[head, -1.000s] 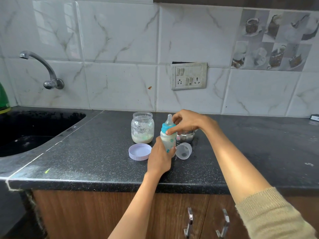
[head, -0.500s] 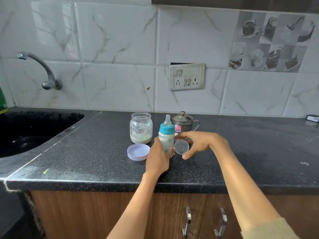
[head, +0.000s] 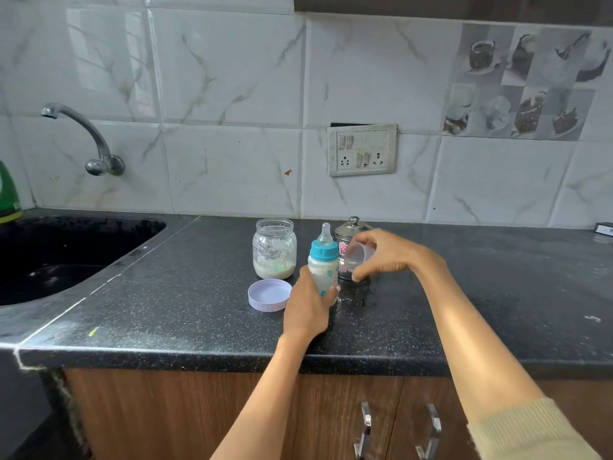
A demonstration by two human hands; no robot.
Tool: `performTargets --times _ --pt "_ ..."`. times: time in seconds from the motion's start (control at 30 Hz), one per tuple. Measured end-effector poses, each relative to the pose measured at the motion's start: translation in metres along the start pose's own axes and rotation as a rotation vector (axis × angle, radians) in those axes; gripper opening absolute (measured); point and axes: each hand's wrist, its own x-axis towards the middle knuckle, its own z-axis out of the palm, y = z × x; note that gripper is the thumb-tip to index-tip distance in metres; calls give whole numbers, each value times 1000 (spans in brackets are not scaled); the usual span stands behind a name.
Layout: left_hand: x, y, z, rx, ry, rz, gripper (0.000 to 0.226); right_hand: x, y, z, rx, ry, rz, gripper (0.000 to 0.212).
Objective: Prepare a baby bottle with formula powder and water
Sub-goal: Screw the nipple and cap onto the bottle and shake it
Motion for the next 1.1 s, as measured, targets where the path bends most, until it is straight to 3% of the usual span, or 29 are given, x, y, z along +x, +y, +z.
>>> performTargets --times 0.17,0.4,0.63,1.1 --pt "-1 1 0 -3 0 1 39 9 -27 -31 -104 261 -100 73" --pt "-1 1 0 -11 1 -7 39 11 -80 -40 -327 89 -194 68" --pt "-1 1 0 -13 9 12 39 19 -91 -23 -466 -30 -167 71" --pt "0 -1 1 -7 2 7 41 20 -94 -26 -479 -42 -72 69"
